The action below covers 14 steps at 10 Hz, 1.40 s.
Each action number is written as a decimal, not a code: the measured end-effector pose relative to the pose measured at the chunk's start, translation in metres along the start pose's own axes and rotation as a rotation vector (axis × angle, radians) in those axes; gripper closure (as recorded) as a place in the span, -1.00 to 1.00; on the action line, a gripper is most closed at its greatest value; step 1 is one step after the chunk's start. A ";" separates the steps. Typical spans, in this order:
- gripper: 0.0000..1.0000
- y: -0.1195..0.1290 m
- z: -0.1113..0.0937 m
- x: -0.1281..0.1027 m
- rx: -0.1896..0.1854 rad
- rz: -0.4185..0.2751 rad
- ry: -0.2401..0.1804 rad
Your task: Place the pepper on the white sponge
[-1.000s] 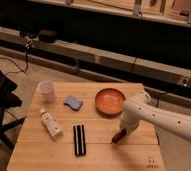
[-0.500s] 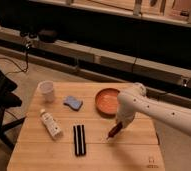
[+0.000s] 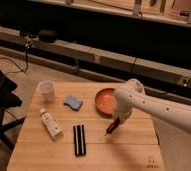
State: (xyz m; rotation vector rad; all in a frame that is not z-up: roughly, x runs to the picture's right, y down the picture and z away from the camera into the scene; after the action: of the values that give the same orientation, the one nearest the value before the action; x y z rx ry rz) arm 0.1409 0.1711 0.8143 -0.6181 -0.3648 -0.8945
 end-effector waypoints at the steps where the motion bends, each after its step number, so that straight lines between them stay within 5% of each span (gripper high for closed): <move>1: 1.00 -0.001 -0.001 0.003 -0.001 -0.008 0.004; 14: 1.00 -0.106 -0.034 0.037 0.032 -0.269 0.037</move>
State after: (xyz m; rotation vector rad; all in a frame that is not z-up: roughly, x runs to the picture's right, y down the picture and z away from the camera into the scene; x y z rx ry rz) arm 0.0779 0.0774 0.8443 -0.5298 -0.4343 -1.1535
